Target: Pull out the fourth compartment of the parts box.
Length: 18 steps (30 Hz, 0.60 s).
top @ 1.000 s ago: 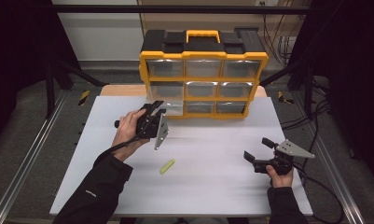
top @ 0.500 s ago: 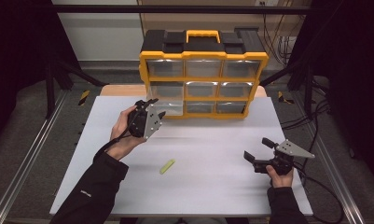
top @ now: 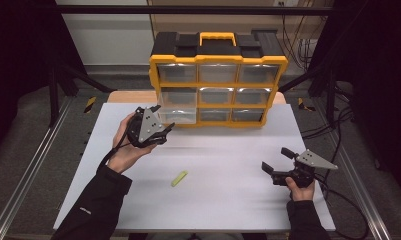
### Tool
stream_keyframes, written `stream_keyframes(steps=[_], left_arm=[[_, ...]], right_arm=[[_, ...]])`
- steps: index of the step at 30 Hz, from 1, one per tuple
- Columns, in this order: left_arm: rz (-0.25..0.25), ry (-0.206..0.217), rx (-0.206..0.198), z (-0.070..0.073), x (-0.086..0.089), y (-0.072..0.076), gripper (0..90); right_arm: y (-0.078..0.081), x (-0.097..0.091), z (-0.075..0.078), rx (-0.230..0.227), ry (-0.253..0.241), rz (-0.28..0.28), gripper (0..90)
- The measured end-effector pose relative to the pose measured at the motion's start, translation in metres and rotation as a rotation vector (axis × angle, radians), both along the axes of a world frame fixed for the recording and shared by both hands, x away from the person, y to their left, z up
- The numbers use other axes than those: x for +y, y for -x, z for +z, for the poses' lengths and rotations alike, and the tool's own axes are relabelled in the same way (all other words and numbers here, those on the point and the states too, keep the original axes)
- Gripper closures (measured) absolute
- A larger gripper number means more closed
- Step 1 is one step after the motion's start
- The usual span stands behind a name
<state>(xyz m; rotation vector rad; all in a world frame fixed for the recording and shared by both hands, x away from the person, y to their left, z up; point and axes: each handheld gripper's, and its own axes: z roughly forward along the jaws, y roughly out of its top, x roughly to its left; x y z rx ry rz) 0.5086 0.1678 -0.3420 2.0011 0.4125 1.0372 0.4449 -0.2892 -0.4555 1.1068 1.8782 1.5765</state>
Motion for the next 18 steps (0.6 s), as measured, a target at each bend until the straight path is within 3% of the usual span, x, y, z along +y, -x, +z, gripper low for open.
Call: stream_keyframes(steps=[2,5,6,7,18], left_arm=[[0.009,0.060,0.026,0.001,0.005,0.002,28.2],[0.015,0.085,0.036,0.002,0.008,0.003,25.9],[0.013,0.118,0.063,0.002,0.011,0.004,23.5],[0.013,0.118,0.063,0.002,0.011,0.004,22.3],[0.009,0.280,0.149,-0.002,0.025,0.010,14.1]], right_arm=[[0.000,0.000,0.000,0.000,0.000,0.000,0.5],[0.000,0.000,0.000,0.000,0.000,0.000,0.5],[0.000,0.000,0.000,0.001,0.000,0.000,0.5],[0.000,0.000,0.000,0.001,0.000,0.001,0.5],[0.000,0.000,0.000,0.000,-0.001,0.002,0.5]])
